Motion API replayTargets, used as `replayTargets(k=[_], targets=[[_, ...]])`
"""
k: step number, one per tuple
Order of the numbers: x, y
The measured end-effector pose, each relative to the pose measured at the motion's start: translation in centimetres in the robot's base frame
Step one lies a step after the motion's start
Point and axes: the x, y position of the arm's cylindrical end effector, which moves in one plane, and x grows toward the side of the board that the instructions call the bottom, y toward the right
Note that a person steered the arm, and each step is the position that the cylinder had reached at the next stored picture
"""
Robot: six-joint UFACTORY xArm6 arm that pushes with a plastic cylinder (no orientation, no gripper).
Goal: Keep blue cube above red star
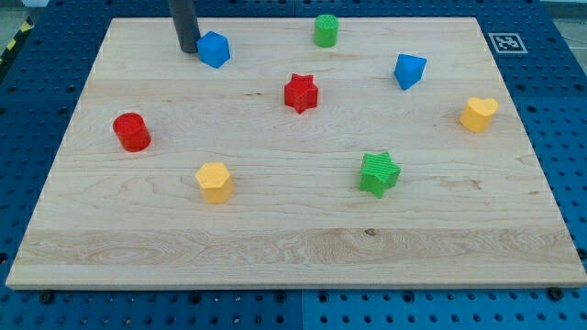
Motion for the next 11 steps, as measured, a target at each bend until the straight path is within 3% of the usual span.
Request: replayTargets(k=[3, 6, 8, 9, 11], targets=[[-1.2, 3.6], [3.8, 3.7], [4.2, 8.8], [4.2, 5.6], [-0.2, 3.7]])
